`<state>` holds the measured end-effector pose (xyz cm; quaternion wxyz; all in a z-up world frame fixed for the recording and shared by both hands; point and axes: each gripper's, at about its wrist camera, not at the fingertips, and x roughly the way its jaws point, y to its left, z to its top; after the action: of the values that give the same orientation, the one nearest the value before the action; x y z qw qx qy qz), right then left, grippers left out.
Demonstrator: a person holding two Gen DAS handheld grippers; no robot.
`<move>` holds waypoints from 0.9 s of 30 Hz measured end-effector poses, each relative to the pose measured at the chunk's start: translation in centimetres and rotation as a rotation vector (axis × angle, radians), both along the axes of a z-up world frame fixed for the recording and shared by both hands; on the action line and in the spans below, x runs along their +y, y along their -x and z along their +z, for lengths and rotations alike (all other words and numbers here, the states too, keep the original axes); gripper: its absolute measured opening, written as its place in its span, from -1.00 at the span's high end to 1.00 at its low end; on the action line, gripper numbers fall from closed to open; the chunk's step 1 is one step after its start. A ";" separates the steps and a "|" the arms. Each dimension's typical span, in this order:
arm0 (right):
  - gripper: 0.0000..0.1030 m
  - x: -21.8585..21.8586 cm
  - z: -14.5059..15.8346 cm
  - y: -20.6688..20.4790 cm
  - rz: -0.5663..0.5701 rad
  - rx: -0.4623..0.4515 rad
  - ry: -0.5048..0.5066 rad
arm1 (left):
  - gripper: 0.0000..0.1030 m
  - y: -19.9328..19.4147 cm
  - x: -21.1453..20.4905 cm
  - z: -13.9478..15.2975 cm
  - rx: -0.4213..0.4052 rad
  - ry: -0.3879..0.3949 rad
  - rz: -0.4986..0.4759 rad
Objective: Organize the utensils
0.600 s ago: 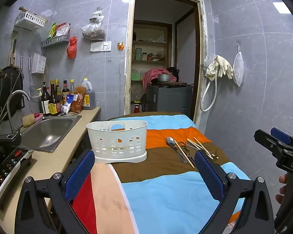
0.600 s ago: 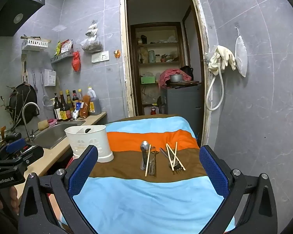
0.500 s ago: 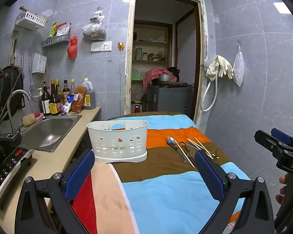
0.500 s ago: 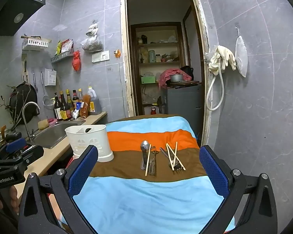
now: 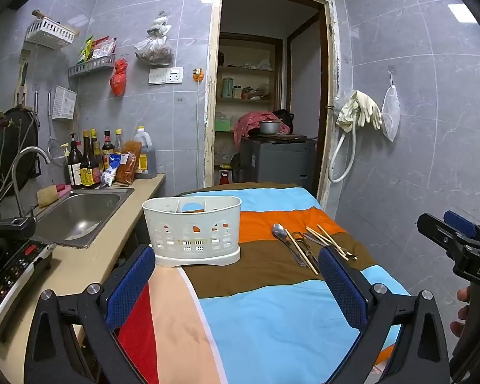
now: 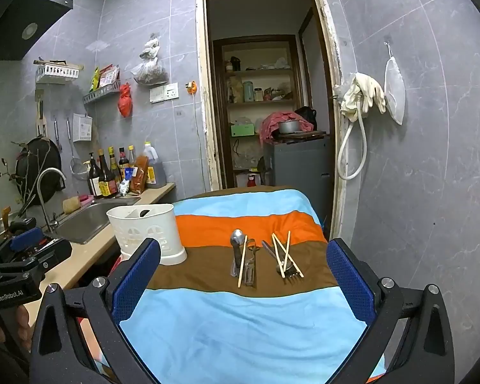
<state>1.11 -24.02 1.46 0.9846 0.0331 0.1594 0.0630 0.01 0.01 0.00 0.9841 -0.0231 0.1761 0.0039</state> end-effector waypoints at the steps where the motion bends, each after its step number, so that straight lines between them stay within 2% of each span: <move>1: -0.98 0.0 0.0 0.0 0.001 0.000 0.000 | -0.99 0.0 0.0 0.0 0.000 0.000 0.000; 27: -0.98 0.1 -0.3 -0.2 0.002 0.008 -0.002 | -0.99 0.0 0.0 0.0 0.004 0.003 -0.002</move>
<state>1.33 -23.90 1.14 0.9839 0.0342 0.1635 0.0641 0.00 0.00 0.00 0.9837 -0.0245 0.1782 0.0028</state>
